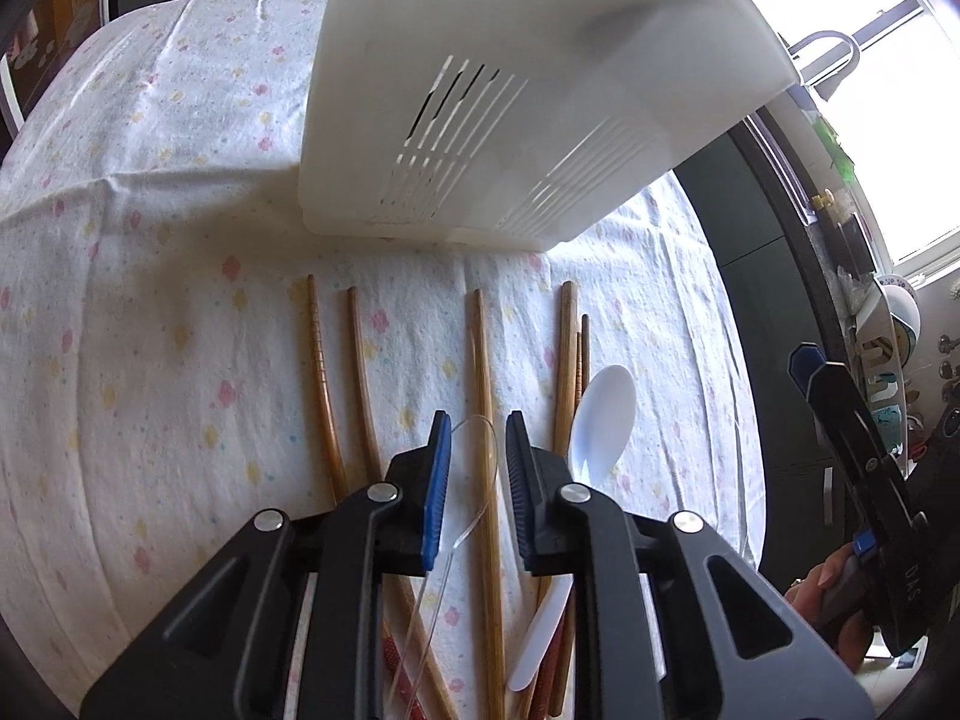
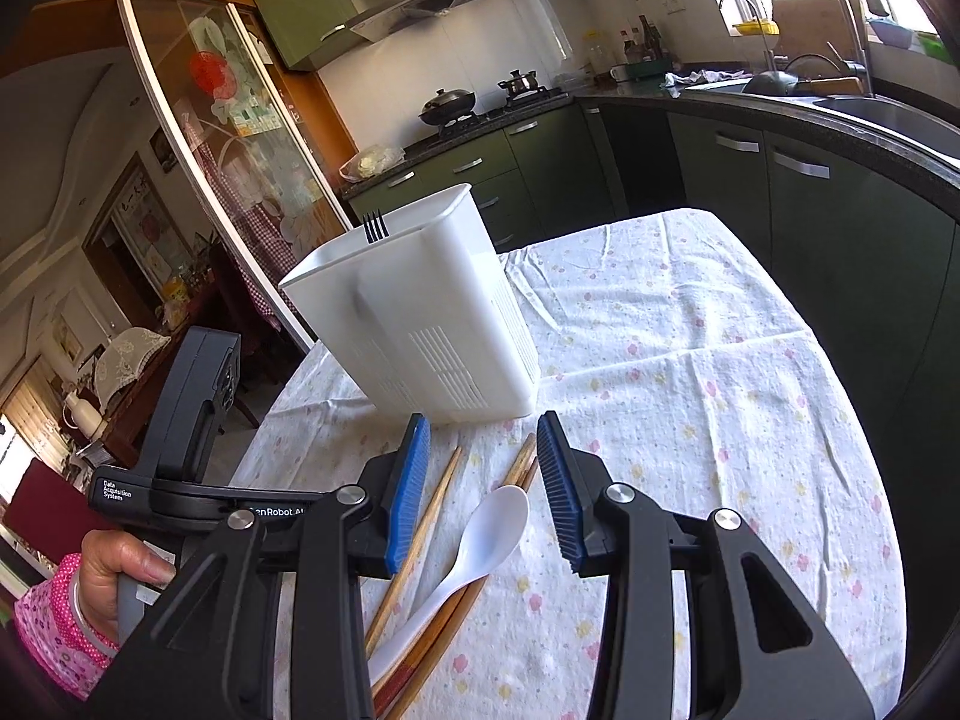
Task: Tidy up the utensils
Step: 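Move the left gripper to the clear plastic spoon and close on it, then close the right gripper on the white plastic spoon while the left gripper holds the clear spoon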
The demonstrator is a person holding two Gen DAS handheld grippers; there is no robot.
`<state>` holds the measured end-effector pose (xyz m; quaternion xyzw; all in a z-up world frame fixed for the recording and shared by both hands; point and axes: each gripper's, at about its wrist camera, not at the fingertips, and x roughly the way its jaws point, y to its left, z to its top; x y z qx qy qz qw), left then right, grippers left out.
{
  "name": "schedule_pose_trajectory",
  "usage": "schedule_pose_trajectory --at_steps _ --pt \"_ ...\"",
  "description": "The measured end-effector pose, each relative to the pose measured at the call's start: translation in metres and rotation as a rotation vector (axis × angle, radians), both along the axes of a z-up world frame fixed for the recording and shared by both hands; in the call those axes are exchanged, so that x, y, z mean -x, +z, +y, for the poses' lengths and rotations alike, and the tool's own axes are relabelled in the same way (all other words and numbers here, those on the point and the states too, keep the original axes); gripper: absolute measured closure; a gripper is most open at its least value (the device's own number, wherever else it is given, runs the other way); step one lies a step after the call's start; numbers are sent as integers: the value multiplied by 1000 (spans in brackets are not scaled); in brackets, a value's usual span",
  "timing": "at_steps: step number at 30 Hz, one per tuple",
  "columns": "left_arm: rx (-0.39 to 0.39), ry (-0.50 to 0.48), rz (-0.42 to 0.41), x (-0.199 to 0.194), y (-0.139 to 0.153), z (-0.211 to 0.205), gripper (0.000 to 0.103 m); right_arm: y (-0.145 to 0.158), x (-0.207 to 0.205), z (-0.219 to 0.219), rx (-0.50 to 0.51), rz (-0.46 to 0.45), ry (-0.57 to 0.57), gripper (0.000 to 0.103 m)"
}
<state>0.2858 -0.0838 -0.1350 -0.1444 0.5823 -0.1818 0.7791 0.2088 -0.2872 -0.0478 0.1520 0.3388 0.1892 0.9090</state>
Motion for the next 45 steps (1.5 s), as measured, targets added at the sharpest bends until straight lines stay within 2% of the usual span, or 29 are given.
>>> schedule_pose_trajectory --at_steps 4,6,10,13,18,24,26,29,32,37,39,45 --pt "-23 -46 29 4 -4 -2 82 0 -1 3 1 0 5 64" --pt "-21 -56 42 5 -7 -2 72 0 0 4 4 0 10 64" --pt "-71 -44 3 5 -3 -9 66 1 0 6 10 -1 15 64" --pt "-126 -42 -20 3 0 -12 66 2 0 6 11 -4 16 64" --pt "-161 -62 10 7 -2 -9 66 0 -1 3 7 -1 12 64" --pt "-131 -86 48 7 -10 -16 66 -1 0 6 8 -1 19 64" --pt "-139 -91 38 7 -11 -21 67 0 0 6 10 0 19 64" --pt "-135 -98 38 8 -13 -27 76 -1 0 4 10 10 19 64" --pt "-106 -94 42 8 -14 -28 77 -5 -1 1 2 25 15 61" --pt "-53 -90 50 10 -13 -21 77 -15 -5 -5 -25 75 18 61" --pt "-42 -87 43 11 -11 -20 77 -18 -6 -6 -26 88 19 57" --pt "-46 -64 12 10 -1 -13 77 -38 -16 -1 -7 196 42 55"
